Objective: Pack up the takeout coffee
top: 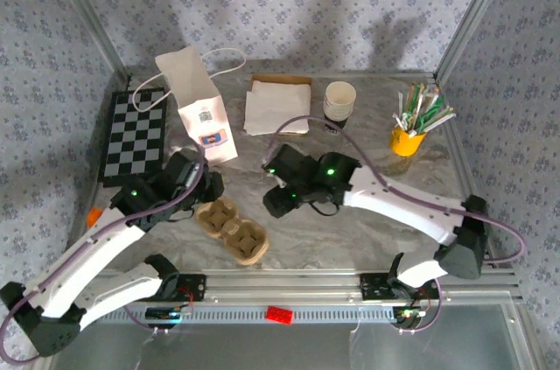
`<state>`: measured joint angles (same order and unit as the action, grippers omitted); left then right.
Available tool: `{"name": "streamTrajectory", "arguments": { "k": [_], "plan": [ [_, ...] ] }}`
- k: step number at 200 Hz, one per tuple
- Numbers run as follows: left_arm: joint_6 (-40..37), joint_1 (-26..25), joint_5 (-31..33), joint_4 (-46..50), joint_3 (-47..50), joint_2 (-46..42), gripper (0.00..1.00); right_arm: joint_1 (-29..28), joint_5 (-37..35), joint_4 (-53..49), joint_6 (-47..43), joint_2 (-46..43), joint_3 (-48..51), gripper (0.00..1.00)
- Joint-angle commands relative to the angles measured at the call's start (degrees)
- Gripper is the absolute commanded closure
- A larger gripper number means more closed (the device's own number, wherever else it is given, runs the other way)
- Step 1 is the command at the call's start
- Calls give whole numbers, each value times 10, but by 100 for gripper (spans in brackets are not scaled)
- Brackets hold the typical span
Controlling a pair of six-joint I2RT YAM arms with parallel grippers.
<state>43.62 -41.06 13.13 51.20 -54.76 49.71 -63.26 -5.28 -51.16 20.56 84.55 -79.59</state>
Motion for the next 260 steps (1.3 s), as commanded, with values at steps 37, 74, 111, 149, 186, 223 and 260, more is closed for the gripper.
{"name": "streamTrajectory", "arguments": {
  "k": [37,74,111,149,186,223,260],
  "plan": [
    [45,71,16,82,51,-80,57,-99,-58,43,41,144,-82,32],
    [44,118,2,98,55,-115,57,-121,-53,32,34,228,-142,36],
    [50,132,16,117,54,-137,57,-130,-45,16,53,281,-180,40],
    [55,141,21,127,56,-153,57,-129,-45,10,62,315,-203,42],
    [56,146,27,134,54,-162,55,-127,-35,19,63,331,-205,44],
    [58,149,31,134,56,-164,55,-125,-31,7,62,351,-216,46],
    [57,150,30,131,56,-163,54,-123,-34,4,57,362,-221,52]
  ]
}}
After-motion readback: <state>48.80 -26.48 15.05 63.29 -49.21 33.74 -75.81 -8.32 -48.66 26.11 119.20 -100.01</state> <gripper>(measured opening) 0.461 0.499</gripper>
